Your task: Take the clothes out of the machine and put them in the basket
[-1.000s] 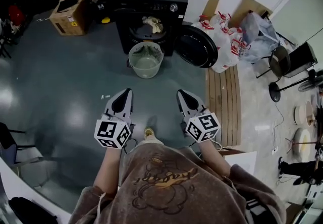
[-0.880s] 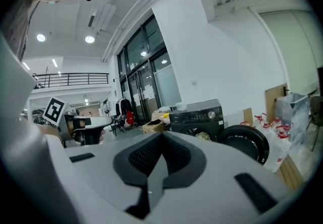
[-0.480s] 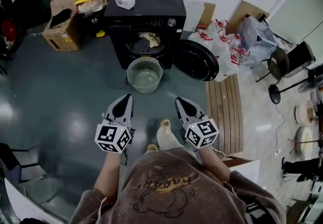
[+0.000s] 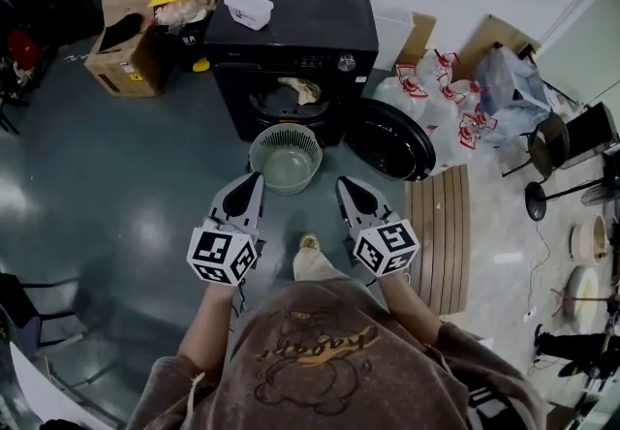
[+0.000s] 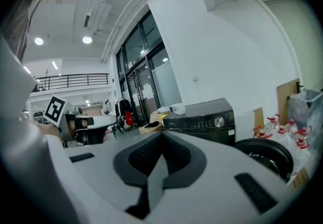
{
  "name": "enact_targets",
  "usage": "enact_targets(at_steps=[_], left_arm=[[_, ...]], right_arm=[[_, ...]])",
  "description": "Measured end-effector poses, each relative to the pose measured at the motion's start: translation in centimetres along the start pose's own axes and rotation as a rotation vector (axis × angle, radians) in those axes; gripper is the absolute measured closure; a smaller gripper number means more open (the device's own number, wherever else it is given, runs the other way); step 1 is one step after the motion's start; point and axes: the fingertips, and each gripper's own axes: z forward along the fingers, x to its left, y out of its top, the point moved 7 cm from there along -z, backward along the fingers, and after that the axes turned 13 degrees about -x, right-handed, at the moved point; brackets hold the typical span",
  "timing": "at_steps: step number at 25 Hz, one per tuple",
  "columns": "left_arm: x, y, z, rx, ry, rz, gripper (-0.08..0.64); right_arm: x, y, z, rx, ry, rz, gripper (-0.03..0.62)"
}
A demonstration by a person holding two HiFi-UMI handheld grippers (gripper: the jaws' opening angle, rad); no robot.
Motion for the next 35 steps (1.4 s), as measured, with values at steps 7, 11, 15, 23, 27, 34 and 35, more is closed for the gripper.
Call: enact_targets(at_steps=[7, 11, 15, 23, 27, 34, 35], left_arm=[[3.3, 0.1, 7.4, 0.000, 0.055, 0.003, 0.554], [5.1, -0.8, 10.4, 0.008, 0.073, 0.011, 0.554], [7.1, -1.3, 13.0, 0.028, 0.066, 0.014, 0.554], [13.3, -2.3, 18.5, 0.061, 0.011, -0.007, 0.554], [17.1, -4.6, 21.5, 0.081, -0.038, -0.020, 0.554], [23.0, -12.0, 25.7, 0.065, -0.083, 0.030, 0.554], [23.7, -13.5, 26.0, 0.055, -0.074, 0.016, 0.554]], right_arm=[[-5.7, 0.9, 7.3, 0.036, 0.055, 0.017, 0.598], [-8.0, 0.0, 11.1, 0.062, 0.074, 0.021, 0.598], [-9.2, -0.3, 14.4, 0.073, 0.073, 0.031, 0.598], [-10.8, -1.9, 21.5, 0.103, 0.029, 0.047, 0.598], [-11.4, -4.0, 25.5, 0.103, 0.013, 0.035, 0.598], [-14.3, -11.2, 31.2, 0.090, 0.007, -0.012, 0.598], [-14.9, -12.6, 31.6, 0.091, 0.002, -0.015, 0.598]])
